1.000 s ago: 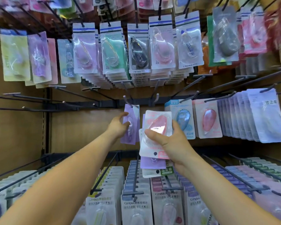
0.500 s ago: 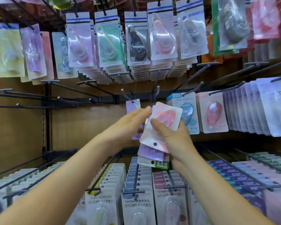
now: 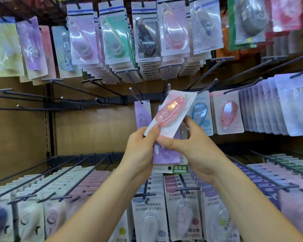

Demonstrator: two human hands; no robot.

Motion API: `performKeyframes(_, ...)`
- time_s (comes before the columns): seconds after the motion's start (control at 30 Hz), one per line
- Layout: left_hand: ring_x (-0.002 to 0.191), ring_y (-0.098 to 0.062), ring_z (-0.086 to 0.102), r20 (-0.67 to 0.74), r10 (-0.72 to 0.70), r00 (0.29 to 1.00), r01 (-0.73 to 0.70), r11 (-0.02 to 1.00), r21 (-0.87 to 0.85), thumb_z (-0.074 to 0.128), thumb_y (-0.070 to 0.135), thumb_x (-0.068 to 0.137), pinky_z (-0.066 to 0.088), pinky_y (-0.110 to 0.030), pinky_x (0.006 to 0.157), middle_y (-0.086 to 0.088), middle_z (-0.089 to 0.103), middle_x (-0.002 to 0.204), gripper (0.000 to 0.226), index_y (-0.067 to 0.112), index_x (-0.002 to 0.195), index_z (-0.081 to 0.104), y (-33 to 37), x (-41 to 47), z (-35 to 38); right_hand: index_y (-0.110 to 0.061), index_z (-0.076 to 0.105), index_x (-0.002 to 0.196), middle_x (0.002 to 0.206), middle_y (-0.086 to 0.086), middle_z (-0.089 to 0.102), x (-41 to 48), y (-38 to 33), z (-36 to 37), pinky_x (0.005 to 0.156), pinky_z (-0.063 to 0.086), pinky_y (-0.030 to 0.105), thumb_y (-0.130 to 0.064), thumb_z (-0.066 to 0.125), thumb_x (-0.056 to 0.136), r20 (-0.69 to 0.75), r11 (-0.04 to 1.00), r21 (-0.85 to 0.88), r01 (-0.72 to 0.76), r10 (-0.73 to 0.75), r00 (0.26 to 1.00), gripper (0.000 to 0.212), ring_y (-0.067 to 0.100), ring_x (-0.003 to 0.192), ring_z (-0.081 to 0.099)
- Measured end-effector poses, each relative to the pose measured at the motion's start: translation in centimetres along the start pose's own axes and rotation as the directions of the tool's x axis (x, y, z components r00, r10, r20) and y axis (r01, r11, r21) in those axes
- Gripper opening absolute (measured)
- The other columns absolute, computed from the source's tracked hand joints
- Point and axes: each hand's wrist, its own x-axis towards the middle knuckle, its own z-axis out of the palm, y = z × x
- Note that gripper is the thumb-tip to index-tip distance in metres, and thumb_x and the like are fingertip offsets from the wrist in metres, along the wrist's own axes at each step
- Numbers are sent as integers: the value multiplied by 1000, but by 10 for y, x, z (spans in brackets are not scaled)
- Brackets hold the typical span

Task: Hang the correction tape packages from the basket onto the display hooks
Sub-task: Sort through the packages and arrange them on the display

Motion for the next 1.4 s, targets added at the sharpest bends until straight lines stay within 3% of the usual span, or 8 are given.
performKeyframes(0.2,92,-25,69,69,-95,993,106,978,-177,54,22,99,58,-43,85,-15,73,102,27,0,100,70,0,-12,7,-32,39,144,131,-21,60,-10,-10,-11,92,49,12,1,86,70,95,959,-281,41,-15,995,94,-8,120,55)
performKeyframes(0.43,75,-22,74,-52,166,985,-154,970,188,69,24,87,59,-32,62,-8,77,83,17,8,87,72,25,-19,-6,-42,47,132,119,-18,65,-26,-25,-42,91,52,31,1,78,75,-161,962,-267,-64,21,987,78,3,110,62)
performKeyframes(0.53,52,-8,65,3,338,941,-319,887,333,60,26,95,47,-22,42,4,72,67,11,18,90,67,43,-22,-9,-40,47,133,109,-20,71,-42,-35,-62,79,53,27,8,75,74,-232,988,-144,-57,23,972,81,4,102,68)
performKeyframes(0.67,44,-11,59,175,343,923,-383,768,513,44,23,104,38,-18,35,1,65,66,13,24,94,52,61,-15,0,-15,58,130,112,3,74,-70,-46,-82,72,60,30,-3,75,52,-289,988,100,118,-85,954,81,25,103,71)
performKeyframes(0.9,64,-14,66,484,358,799,-600,410,687,58,19,97,58,-45,66,2,69,81,11,20,92,68,61,-8,66,-19,59,131,120,15,70,-98,-59,-120,77,59,33,-11,90,50,-177,989,96,110,-92,980,87,28,105,70)
performKeyframes(1.03,79,-7,66,472,421,774,-633,516,577,60,26,97,60,-33,73,12,70,84,13,27,96,73,48,-11,115,-19,60,128,122,17,69,-110,-63,-137,79,59,36,-23,99,38,-164,994,95,47,-31,986,98,33,108,69)
performKeyframes(1.2,90,-16,69,308,303,902,-398,860,318,62,27,96,59,-27,70,4,72,89,11,24,93,73,34,-1,168,-20,60,130,124,15,68,-119,-67,-144,76,59,35,-20,98,42,-234,980,182,82,-38,971,96,32,109,69)
performKeyframes(1.4,86,-7,65,162,391,906,-421,872,250,68,19,91,54,-22,73,10,69,84,10,26,86,73,25,15,196,-16,57,131,117,15,71,-116,-66,-147,72,60,35,2,78,63,-340,958,250,139,-48,939,73,31,102,71)
